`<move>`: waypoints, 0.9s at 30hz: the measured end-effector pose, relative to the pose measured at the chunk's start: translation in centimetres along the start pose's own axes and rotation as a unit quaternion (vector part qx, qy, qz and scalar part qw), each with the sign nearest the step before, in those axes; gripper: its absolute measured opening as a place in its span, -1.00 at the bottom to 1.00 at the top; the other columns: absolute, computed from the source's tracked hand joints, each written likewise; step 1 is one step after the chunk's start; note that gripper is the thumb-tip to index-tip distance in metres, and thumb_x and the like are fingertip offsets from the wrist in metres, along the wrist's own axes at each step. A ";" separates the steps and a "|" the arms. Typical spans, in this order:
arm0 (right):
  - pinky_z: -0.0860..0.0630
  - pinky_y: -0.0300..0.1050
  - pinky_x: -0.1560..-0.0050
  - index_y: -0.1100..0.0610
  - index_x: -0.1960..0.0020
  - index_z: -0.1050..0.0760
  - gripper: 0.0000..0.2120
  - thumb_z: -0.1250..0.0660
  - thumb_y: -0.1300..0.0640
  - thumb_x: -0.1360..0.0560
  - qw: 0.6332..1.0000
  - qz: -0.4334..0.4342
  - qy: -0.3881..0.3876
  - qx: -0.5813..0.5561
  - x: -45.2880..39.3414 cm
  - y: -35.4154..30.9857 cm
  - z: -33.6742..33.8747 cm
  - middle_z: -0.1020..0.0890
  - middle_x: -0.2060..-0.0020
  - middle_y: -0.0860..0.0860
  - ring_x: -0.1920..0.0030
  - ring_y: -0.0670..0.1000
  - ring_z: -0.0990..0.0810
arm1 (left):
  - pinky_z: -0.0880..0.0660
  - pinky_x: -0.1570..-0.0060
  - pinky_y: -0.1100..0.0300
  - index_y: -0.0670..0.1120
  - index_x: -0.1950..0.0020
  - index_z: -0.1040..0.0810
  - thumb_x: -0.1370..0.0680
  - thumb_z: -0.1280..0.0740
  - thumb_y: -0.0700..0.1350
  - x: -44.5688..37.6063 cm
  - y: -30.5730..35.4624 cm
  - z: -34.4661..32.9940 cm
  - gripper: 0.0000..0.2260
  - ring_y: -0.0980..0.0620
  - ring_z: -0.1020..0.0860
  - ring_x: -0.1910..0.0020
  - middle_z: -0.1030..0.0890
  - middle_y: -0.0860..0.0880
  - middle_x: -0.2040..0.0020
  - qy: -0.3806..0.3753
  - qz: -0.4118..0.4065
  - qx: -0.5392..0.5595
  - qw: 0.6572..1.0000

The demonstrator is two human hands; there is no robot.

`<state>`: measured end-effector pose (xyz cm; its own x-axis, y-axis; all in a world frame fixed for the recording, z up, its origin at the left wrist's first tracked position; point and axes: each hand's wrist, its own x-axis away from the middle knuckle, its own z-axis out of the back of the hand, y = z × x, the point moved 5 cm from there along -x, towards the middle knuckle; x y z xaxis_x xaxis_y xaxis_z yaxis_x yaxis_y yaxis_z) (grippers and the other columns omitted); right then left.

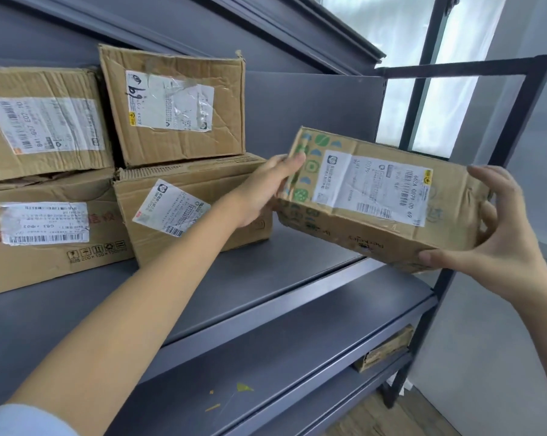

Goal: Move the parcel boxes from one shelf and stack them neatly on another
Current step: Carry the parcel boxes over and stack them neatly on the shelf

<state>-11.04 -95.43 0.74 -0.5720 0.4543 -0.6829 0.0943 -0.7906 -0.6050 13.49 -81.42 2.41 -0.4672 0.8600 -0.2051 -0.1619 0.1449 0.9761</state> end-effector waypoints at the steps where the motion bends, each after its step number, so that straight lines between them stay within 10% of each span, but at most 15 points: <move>1: -0.42 -0.14 -0.27 -0.43 -0.32 -0.14 0.00 -0.50 -0.44 0.04 1.000 0.024 -0.015 0.001 -0.1 -0.3 -0.3 -0.13 -0.41 -0.28 -0.47 0.02 -0.20 | -0.56 0.25 0.24 -0.14 -0.32 -0.36 -0.52 -0.31 0.01 0.9 0.1 0.2 -0.57 0.11 -0.64 0.13 -0.63 0.00 0.03 -0.004 0.011 0.024 1.000; 5: -0.30 -0.04 -0.40 -0.12 -0.52 0.16 0.24 -0.55 -0.32 -0.10 0.984 0.018 -0.080 -0.159 0.1 -0.4 -2.7 -0.07 -0.51 -0.23 -0.49 -0.15 -0.15 | -0.56 0.16 0.31 -0.04 -0.23 -0.33 -0.47 -0.36 -0.33 4.9 -0.5 0.8 -0.59 0.23 -0.62 0.11 -0.60 0.05 -0.01 0.040 -0.018 -0.033 0.999; 9: -0.41 0.20 -0.28 0.09 -0.49 -0.08 0.11 -0.56 -0.25 -0.14 0.940 -0.122 -0.039 -0.318 0.8 0.1 -4.8 -0.37 -0.43 0.08 -0.32 0.08 -0.47 | -0.57 0.02 0.24 -0.02 -0.34 -0.27 -0.46 -0.37 -0.34 9.4 -1.6 0.8 -0.47 0.22 -0.60 0.02 -0.59 0.07 -0.05 0.083 -0.011 -0.061 0.995; 13: -0.58 -0.24 0.01 -0.21 -0.23 -0.35 -0.39 -0.48 -0.12 -0.22 0.956 -0.107 -0.031 -0.273 1.2 -1.3 -7.0 -0.64 -0.03 -0.21 -0.02 -0.17 -0.62 | -0.57 -0.01 0.24 0.09 -0.47 -0.10 -0.46 -0.35 -0.38 14.4 -1.8 1.5 -0.27 0.24 -0.58 -0.05 -0.56 0.11 -0.13 0.129 -0.006 -0.039 0.991; 17: -0.46 0.15 -0.24 -0.36 -0.14 -0.34 -0.19 -0.51 -0.45 0.06 0.977 -0.059 -0.052 -0.199 1.3 -2.7 -10.6 -0.51 -0.20 -0.12 -0.22 -0.02 -0.51 | -0.52 -0.12 0.23 0.26 -0.45 0.12 -0.46 -0.34 -0.40 20.2 -1.9 3.0 -0.11 0.26 -0.53 -0.12 -0.46 0.14 -0.25 0.182 0.004 -0.064 0.981; 19: -0.47 0.03 -0.23 -0.37 -0.12 -0.35 -0.22 -0.54 -0.38 0.05 0.969 -0.044 -0.087 -0.228 1.7 -4.1 -13.5 -0.51 -0.13 -0.26 -0.19 -0.13 -0.51 | -0.52 -0.13 0.23 0.25 -0.46 0.18 -0.45 -0.35 -0.40 23.4 -1.4 4.2 -0.07 0.27 -0.52 -0.14 -0.42 0.16 -0.29 0.227 0.012 -0.085 0.970; 27: -0.40 -0.37 -0.15 -0.16 -0.19 -0.32 -0.22 -0.58 -0.04 -0.05 0.917 0.019 -0.192 -0.350 6.1 -13.2 -24.1 -0.45 -0.14 -0.25 -0.17 -0.26 -0.46 | -0.59 0.24 0.16 0.21 -0.11 -0.31 -0.17 -0.48 -0.23 36.2 0.7 10.8 -0.35 0.15 -0.62 0.07 -0.59 0.08 0.01 0.444 0.020 -0.107 0.889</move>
<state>3.88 -72.32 -5.38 -0.7891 0.1477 -0.5962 0.5436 -0.2841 -0.7898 5.88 -44.94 -3.56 -0.9632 0.1230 -0.2390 -0.2470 -0.0549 0.9675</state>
